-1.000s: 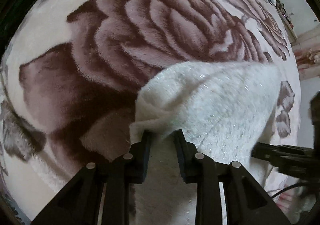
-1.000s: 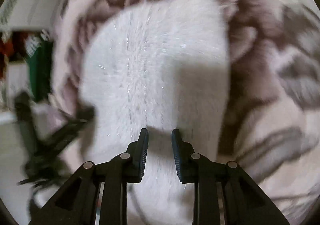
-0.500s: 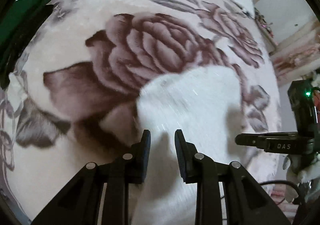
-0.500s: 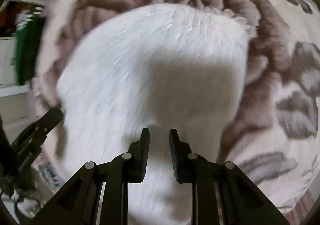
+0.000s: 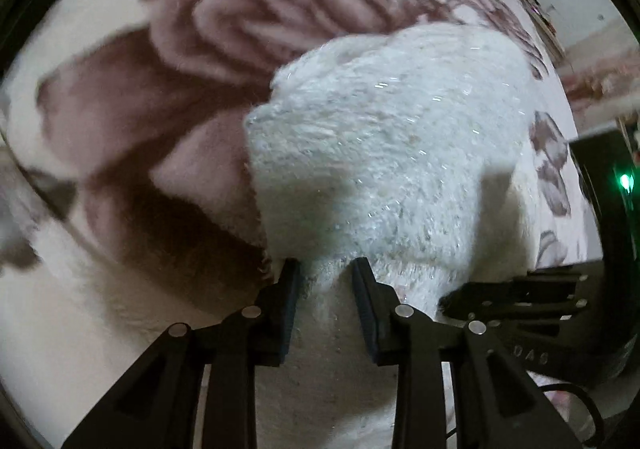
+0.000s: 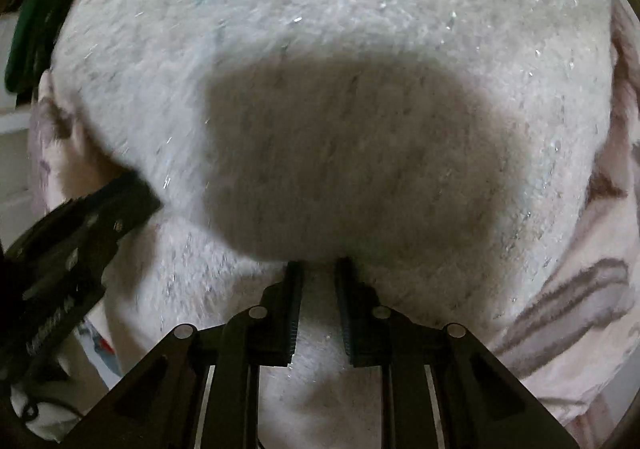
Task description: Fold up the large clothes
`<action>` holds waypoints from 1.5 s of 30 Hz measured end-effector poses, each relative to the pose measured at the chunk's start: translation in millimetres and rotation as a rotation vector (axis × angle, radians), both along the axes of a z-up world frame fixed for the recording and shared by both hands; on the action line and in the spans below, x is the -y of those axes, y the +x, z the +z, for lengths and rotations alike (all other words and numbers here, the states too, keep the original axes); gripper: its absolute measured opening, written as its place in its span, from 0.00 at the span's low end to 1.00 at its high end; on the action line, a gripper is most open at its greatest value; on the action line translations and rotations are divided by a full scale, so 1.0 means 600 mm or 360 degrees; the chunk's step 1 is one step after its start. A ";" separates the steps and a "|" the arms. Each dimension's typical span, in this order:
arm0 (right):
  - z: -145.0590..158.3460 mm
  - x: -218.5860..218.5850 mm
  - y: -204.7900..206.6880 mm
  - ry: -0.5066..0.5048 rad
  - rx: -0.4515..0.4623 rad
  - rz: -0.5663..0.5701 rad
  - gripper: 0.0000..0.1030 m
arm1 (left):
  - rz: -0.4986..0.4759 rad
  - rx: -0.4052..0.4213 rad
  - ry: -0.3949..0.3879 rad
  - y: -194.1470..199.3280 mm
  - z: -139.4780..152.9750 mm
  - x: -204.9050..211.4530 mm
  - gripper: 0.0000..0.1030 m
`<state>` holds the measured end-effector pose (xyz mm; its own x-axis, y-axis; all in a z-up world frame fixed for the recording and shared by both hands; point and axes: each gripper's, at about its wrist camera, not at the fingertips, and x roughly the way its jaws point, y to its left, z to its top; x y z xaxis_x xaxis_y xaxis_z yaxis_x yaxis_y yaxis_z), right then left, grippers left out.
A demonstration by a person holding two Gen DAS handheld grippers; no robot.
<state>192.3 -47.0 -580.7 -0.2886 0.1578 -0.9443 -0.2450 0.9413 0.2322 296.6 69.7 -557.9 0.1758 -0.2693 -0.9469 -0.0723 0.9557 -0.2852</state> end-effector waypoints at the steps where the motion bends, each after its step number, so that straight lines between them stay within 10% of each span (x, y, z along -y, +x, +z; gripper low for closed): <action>1: 0.006 -0.001 0.001 -0.0014 0.0003 0.0009 0.19 | -0.0017 0.0052 0.0046 -0.004 0.023 0.004 0.27; 5: 0.066 0.023 -0.010 0.0123 -0.0003 -0.0049 0.22 | -0.0006 0.0293 0.0146 -0.055 0.125 -0.004 0.30; 7: 0.110 0.069 -0.032 0.0281 0.0001 -0.0126 0.65 | 0.0031 0.0314 0.0085 -0.093 0.153 -0.020 0.48; 9: 0.142 0.121 -0.068 0.0429 0.0003 -0.0215 0.81 | 0.0091 0.0255 0.0008 -0.135 0.160 -0.040 0.64; 17: 0.053 0.271 -0.351 0.0492 -0.0339 -0.0639 0.81 | 0.0318 -0.0271 -0.0187 -0.340 0.077 -0.056 0.64; 20: -0.015 0.276 -0.435 0.0529 -0.0527 -0.0768 0.70 | 0.0284 -0.0356 -0.0203 -0.388 0.042 -0.025 0.59; 21: -0.034 0.272 -0.459 0.0546 -0.0573 -0.0794 0.48 | 0.0286 -0.0325 -0.0206 -0.395 0.044 -0.020 0.31; 22: -0.041 0.255 -0.459 0.0507 -0.0559 -0.0795 0.22 | 0.0301 -0.0276 -0.0205 -0.405 0.050 -0.014 0.23; 24: -0.038 0.251 -0.465 0.0426 -0.0447 -0.0825 0.14 | 0.0350 -0.0189 -0.0289 -0.422 0.073 -0.012 0.18; 29: 0.027 0.269 -0.503 0.0379 -0.0258 -0.0912 0.09 | 0.0406 -0.0115 -0.0445 -0.452 0.100 0.006 0.18; 32: 0.051 0.298 -0.523 0.0336 -0.0189 -0.0890 0.03 | 0.0432 -0.0194 -0.0304 -0.455 0.051 -0.009 0.18; 40: -0.020 0.324 -0.527 0.0401 -0.0416 -0.0865 0.01 | 0.0503 -0.0372 -0.0550 -0.453 0.020 -0.088 0.40; 42: -0.029 0.322 -0.528 0.0412 -0.0421 -0.0838 0.09 | 0.0521 -0.0373 -0.0602 -0.459 0.036 -0.106 0.52; 45: -0.037 0.317 -0.535 0.0517 -0.0407 -0.0891 0.65 | 0.0522 -0.0315 -0.0671 -0.456 0.039 -0.113 0.61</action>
<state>-128.5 -237.1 -602.7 -0.2887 0.6108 -0.7373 0.3571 0.7832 0.5090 23.1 137.4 -534.4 0.1438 -0.5924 -0.7927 -0.4369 0.6808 -0.5879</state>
